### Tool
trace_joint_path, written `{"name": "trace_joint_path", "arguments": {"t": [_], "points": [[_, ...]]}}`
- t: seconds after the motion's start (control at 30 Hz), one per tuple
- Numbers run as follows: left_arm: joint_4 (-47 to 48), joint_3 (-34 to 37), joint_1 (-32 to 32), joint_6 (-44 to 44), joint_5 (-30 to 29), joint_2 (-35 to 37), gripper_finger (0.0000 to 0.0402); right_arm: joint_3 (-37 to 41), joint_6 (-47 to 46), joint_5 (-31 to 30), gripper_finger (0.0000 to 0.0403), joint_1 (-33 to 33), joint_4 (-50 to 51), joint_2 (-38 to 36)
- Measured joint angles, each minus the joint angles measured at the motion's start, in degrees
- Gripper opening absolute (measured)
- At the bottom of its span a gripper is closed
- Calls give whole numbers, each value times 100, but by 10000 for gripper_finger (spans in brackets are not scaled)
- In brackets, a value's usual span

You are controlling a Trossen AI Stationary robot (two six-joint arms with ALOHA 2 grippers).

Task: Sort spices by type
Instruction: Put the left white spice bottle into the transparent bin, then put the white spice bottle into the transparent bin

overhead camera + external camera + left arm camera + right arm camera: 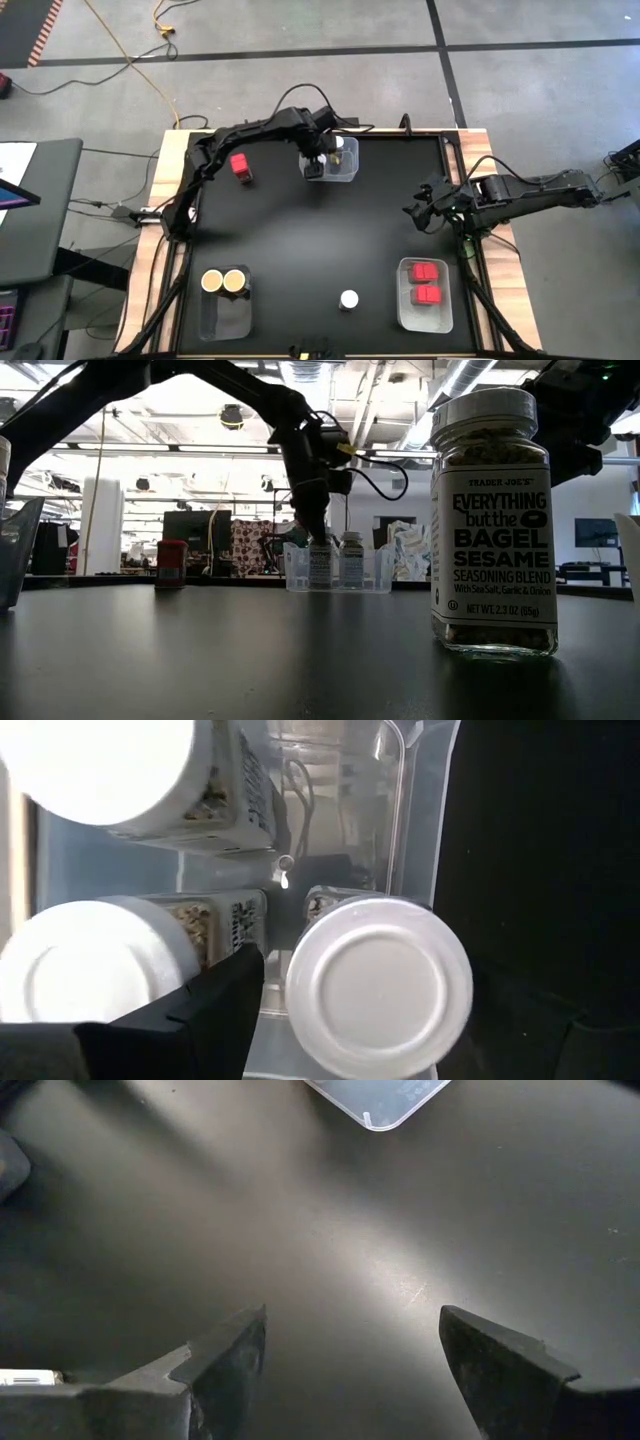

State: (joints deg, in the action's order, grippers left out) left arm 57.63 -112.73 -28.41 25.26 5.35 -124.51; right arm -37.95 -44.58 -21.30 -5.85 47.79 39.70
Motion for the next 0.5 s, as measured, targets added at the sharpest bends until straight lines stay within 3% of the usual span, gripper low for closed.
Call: {"name": "trace_joint_path", "arguments": {"t": [0.5], "points": [[430,-2,77,-647,-178,821,296,0,2,0,322,0,-4,-2]]}}
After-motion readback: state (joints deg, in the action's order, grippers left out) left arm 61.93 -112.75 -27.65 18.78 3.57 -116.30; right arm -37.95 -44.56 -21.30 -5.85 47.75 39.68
